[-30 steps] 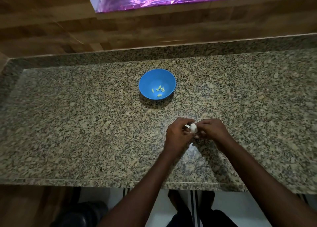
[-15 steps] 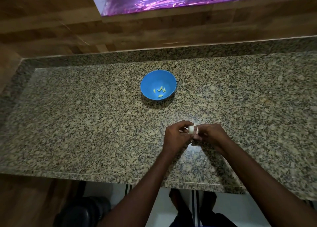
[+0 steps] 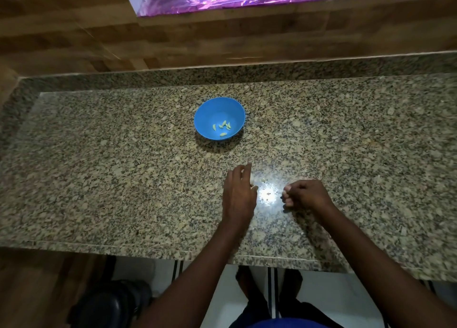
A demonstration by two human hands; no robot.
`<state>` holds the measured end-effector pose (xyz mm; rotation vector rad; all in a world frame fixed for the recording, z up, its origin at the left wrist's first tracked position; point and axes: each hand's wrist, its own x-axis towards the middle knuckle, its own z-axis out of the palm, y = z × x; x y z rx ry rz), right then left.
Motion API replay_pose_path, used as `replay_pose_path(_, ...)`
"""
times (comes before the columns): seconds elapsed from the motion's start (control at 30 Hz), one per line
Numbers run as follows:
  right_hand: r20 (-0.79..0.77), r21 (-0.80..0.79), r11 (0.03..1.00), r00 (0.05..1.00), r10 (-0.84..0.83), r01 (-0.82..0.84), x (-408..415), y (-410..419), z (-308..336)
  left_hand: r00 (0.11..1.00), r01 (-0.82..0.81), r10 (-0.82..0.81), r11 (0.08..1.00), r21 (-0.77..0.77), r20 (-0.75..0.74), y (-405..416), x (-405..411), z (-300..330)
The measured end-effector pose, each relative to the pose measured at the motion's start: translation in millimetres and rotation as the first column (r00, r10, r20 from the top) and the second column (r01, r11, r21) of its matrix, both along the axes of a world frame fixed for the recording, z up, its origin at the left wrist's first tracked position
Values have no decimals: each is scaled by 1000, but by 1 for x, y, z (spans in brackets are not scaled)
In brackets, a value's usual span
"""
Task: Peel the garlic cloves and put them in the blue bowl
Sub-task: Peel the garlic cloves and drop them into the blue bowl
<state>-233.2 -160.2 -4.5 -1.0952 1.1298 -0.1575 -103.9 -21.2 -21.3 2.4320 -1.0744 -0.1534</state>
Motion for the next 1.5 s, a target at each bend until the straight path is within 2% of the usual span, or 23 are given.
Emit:
replay_pose_path(0.07,6,81,996,1000,-21,21,-3,1,3,997,42,-37,996,-73,65,5,-16,2)
replay_pose_path(0.13,11,179,983,999,-50,47,-6,2,7,994,101,-96,986,-134,43,11,-31,0)
replay_pose_path(0.17,18,223,974,998,-53,47,-8,1,8,991,103,-117,978,-181,-64,12,-37,-1)
replay_pose_path(0.2,27,261,964,998,-50,41,-9,1,7,963,63,-121,970,-233,-240,11,-42,0)
replay_pose_path(0.27,41,320,947,998,-48,32,-13,1,4,779,-125,-77,953,-275,-622,6,-49,9)
replay_pose_path(0.33,71,357,933,995,-73,43,-16,2,-3,628,-260,-32,933,-249,-778,-1,-48,14)
replay_pose_path(0.4,126,391,919,987,-101,45,-20,3,-7,518,-307,-30,926,-218,-855,-5,-46,14)
replay_pose_path(0.47,162,393,919,983,-91,20,-23,4,-7,446,-326,-27,926,-190,-895,-8,-45,16)
replay_pose_path(0.53,167,361,932,985,-49,-15,-25,4,-8,403,-333,-29,926,-176,-915,-9,-44,15)
replay_pose_path(0.63,133,267,960,990,55,-89,-27,2,-5,384,-325,-19,933,-155,-923,-11,-44,14)
replay_pose_path(0.77,47,6,961,960,276,-277,-28,0,3,409,-293,6,948,-125,-912,-12,-42,10)
replay_pose_path(0.83,-3,-160,917,929,371,-366,-29,1,6,404,-297,21,948,-110,-915,-14,-41,9)
replay_pose_path(0.9,-105,-319,832,890,445,-454,-29,2,9,417,-294,53,952,-80,-907,-16,-38,9)
replay_pose_path(0.97,-159,-370,795,876,456,-481,-27,4,10,438,-267,67,962,-58,-896,-17,-35,6)
replay_pose_path(1.07,-122,-279,873,916,382,-401,-25,3,9,471,-267,63,961,-74,-880,-17,-33,2)
replay_pose_path(1.17,-141,-91,953,951,276,-291,-20,-4,11,696,-273,127,957,-96,-707,-16,-30,1)
replay_pose_path(1.23,-215,11,965,942,257,-261,-13,-11,10,785,-225,122,970,-96,-607,-13,-27,-1)
replay_pose_path(1.43,-470,28,919,806,360,-394,4,-25,-11,834,-112,67,993,-48,-548,3,-29,-15)
replay_pose_path(1.5,-599,-3,863,692,403,-505,10,-29,-14,823,-114,67,992,-48,-564,6,-28,-16)
